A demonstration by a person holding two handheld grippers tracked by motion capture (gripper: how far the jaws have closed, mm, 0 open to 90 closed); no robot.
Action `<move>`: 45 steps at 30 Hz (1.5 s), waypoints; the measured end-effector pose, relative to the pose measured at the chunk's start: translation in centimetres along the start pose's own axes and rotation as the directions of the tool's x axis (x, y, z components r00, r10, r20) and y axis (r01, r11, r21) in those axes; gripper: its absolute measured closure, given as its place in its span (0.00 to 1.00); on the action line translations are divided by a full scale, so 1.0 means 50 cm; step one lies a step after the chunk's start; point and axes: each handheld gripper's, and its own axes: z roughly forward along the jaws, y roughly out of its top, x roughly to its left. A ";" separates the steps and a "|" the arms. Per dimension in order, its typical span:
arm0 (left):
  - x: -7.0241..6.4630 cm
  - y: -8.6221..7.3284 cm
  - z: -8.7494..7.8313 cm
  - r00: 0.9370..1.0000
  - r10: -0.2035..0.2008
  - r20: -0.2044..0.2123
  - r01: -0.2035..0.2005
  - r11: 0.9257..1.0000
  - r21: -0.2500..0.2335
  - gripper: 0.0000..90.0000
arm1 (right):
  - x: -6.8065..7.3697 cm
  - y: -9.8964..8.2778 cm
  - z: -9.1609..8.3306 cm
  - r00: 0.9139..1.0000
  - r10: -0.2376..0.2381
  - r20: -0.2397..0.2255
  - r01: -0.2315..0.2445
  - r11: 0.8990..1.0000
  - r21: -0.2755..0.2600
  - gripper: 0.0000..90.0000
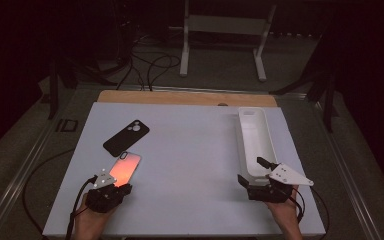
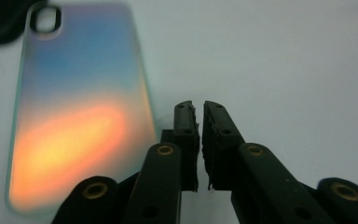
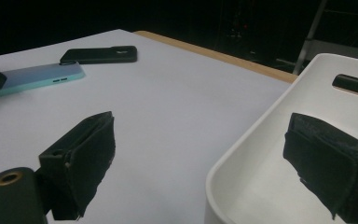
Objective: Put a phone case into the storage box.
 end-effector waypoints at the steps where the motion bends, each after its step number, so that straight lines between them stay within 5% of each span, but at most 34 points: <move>1: -0.002 0.005 -0.004 1.000 0.010 0.008 -0.010 1.000 -0.025 0.90 | 0.000 0.000 0.000 1.000 0.000 0.000 0.000 1.000 0.000 0.10; 4: -0.007 0.013 -0.011 1.000 0.027 0.012 -0.026 0.997 -0.068 0.84 | 0.001 0.000 0.001 1.000 0.000 -0.001 0.000 1.000 0.000 0.10; 6: -0.013 0.029 -0.026 0.998 0.059 0.004 -0.058 0.988 -0.145 0.79 | 0.001 0.000 0.002 1.000 -0.001 -0.001 0.001 1.000 0.000 0.10; 8: -0.014 0.033 -0.031 0.998 0.067 -0.009 -0.067 0.984 -0.165 0.69 | 0.002 -0.001 0.002 1.000 -0.001 -0.002 0.001 1.000 0.000 0.10; 9: -0.014 0.039 -0.044 0.996 0.079 -0.044 -0.086 0.973 -0.214 0.69 | 0.001 -0.001 0.002 1.000 -0.003 -0.004 0.003 1.000 0.002 0.10; 13: -0.010 0.041 -0.056 0.996 0.075 -0.052 -0.086 0.962 -0.261 0.59 | 0.001 -0.002 0.002 1.000 -0.002 -0.003 0.002 1.000 0.001 0.10; 14: 0.001 0.037 -0.075 0.996 0.036 -0.083 -0.060 0.949 -0.309 0.45 | 0.001 -0.002 0.002 1.000 -0.002 -0.004 0.002 1.000 -0.001 0.10; 15: 0.004 0.034 -0.081 0.994 0.028 -0.105 -0.060 0.944 -0.323 0.41 | 0.001 -0.002 0.002 1.000 -0.002 -0.004 0.002 1.000 -0.001 0.10; 19: 0.019 0.017 -0.103 0.988 -0.017 -0.155 -0.040 0.934 -0.355 0.21 | 0.001 -0.001 0.001 1.000 -0.003 -0.006 0.003 1.000 -0.008 0.10; 24: 0.034 -0.002 -0.121 0.982 -0.049 -0.184 -0.022 0.931 -0.364 0.01 | 0.003 -0.001 0.001 1.000 0.003 -0.006 -0.003 1.000 -0.012 0.10; 40: 0.030 -0.007 -0.105 0.986 -0.024 -0.166 -0.038 0.931 -0.363 0.00 | 0.005 -0.001 0.000 1.000 -0.001 -0.009 0.001 1.000 -0.027 0.10; 45: 0.035 -0.004 -0.100 0.988 -0.038 -0.150 -0.015 0.941 -0.339 0.00 | 0.006 -0.002 0.001 1.000 0.001 -0.012 -0.001 1.000 -0.023 0.10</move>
